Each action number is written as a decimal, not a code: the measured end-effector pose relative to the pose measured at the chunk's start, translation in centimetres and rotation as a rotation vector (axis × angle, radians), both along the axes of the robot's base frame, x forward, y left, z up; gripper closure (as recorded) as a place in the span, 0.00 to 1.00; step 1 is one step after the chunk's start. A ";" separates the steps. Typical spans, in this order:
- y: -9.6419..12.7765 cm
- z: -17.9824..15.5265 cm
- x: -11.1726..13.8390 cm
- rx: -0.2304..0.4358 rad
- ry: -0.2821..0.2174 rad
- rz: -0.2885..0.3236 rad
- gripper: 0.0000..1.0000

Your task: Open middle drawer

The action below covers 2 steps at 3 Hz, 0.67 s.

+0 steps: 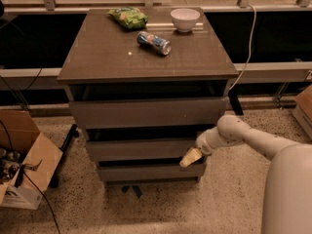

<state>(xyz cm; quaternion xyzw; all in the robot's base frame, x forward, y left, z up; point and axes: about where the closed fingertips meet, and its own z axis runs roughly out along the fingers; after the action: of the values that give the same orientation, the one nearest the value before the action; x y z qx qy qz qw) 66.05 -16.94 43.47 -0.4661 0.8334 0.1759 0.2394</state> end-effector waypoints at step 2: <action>0.2 0.7 0.1 0.000 -0.017 0.009 0.00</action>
Offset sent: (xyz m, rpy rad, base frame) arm 0.0179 0.0358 0.1405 -0.0072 -0.3110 0.1703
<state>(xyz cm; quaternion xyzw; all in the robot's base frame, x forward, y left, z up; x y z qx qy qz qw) 66.11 -16.71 44.20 -0.4712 0.8293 0.1730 0.2458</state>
